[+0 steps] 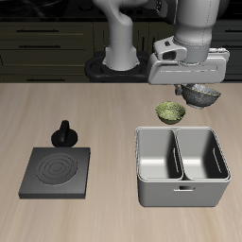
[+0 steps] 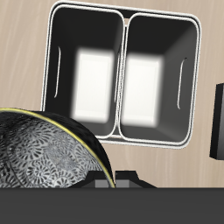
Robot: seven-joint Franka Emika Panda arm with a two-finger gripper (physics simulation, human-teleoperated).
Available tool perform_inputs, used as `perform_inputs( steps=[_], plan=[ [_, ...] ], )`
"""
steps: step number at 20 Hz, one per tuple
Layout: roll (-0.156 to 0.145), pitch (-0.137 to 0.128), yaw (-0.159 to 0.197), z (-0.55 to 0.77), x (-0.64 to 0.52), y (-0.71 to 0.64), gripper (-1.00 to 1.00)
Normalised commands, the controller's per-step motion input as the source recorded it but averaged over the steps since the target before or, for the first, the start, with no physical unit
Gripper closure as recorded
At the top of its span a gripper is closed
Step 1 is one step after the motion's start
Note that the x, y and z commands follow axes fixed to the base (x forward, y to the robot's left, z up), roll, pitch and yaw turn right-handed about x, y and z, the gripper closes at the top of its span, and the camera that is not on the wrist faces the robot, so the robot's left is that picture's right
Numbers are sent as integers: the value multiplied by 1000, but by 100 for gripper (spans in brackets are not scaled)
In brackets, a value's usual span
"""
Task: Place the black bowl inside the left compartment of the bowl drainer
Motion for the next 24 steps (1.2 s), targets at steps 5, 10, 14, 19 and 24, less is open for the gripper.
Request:
perform_inputs(
  steps=[5,10,14,19,24],
  plan=[
    [-43,7,-2,87,346,35,100],
    [-52,11,-15,57,265,-107,100],
    [-46,16,-1,-73,177,-151,100],
    [-27,34,36,-289,64,-31,100],
    [5,30,10,-208,-31,-28,100]
  ],
)
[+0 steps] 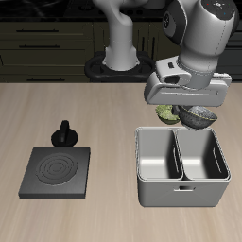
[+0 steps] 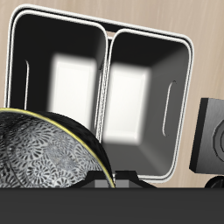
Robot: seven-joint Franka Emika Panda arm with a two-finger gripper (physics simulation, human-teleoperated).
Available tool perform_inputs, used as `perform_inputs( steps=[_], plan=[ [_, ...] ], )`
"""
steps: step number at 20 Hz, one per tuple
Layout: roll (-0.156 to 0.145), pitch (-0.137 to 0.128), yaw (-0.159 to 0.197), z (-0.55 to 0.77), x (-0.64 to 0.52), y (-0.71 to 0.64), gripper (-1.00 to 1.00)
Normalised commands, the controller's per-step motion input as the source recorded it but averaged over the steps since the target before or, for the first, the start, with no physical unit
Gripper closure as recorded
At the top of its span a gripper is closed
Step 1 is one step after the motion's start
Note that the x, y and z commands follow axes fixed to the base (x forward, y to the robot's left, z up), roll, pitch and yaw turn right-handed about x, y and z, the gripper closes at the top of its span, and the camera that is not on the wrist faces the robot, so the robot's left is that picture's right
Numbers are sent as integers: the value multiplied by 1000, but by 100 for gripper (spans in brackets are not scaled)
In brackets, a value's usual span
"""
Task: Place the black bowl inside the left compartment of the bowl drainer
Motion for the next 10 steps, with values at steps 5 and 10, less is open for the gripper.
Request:
perform_inputs(
  steps=[5,10],
  plan=[
    [26,29,11,-230,-38,148,100],
    [44,17,23,-164,-102,213,100]
  ],
)
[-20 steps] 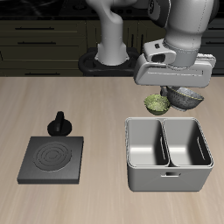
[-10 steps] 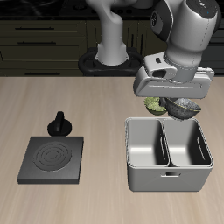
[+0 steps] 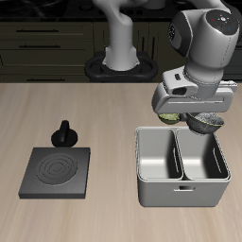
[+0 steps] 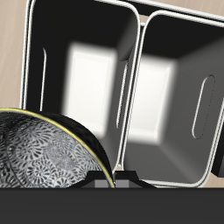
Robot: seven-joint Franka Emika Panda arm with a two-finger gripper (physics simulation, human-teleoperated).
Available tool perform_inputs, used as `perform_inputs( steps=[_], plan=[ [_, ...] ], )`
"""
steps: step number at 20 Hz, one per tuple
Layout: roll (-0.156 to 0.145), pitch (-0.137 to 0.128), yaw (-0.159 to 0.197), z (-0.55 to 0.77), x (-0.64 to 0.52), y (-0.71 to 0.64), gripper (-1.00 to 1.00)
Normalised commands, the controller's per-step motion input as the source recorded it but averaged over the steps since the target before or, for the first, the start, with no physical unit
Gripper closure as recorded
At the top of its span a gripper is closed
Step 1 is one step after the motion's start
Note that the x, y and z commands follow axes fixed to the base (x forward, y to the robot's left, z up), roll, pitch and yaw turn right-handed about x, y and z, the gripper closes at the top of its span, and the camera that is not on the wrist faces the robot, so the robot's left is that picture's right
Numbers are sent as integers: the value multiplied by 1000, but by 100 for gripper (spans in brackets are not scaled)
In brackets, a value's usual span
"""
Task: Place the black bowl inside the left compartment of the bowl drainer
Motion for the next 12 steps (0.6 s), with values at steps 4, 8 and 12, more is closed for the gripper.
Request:
perform_inputs(
  steps=[4,8,12],
  plan=[
    [11,20,7,-137,-24,65,100],
    [-13,38,9,-255,55,-56,100],
    [-8,20,-5,-143,5,-105,100]
  ],
)
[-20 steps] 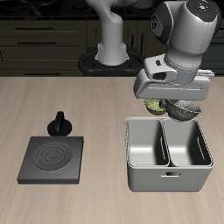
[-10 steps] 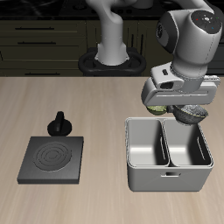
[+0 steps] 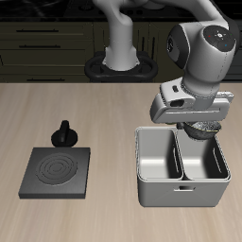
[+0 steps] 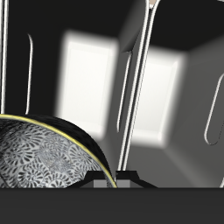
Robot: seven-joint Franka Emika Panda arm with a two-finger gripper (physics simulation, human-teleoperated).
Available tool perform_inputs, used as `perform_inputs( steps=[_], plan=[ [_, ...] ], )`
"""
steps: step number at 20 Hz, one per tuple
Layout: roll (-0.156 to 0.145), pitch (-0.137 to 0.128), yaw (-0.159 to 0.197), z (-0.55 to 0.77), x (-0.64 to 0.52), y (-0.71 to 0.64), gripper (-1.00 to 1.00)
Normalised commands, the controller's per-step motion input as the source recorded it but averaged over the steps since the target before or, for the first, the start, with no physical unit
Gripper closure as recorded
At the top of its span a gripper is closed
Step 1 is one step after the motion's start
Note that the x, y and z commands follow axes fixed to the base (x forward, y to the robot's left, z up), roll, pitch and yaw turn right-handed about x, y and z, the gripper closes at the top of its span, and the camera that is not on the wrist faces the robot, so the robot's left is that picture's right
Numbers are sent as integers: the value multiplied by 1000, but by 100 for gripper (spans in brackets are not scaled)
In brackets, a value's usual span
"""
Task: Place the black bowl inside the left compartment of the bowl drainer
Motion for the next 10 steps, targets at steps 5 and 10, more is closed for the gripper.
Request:
perform_inputs(
  steps=[5,10],
  plan=[
    [-1,7,2,-96,-27,-112,-100],
    [-11,1,11,-2,10,-101,-100]
  ],
)
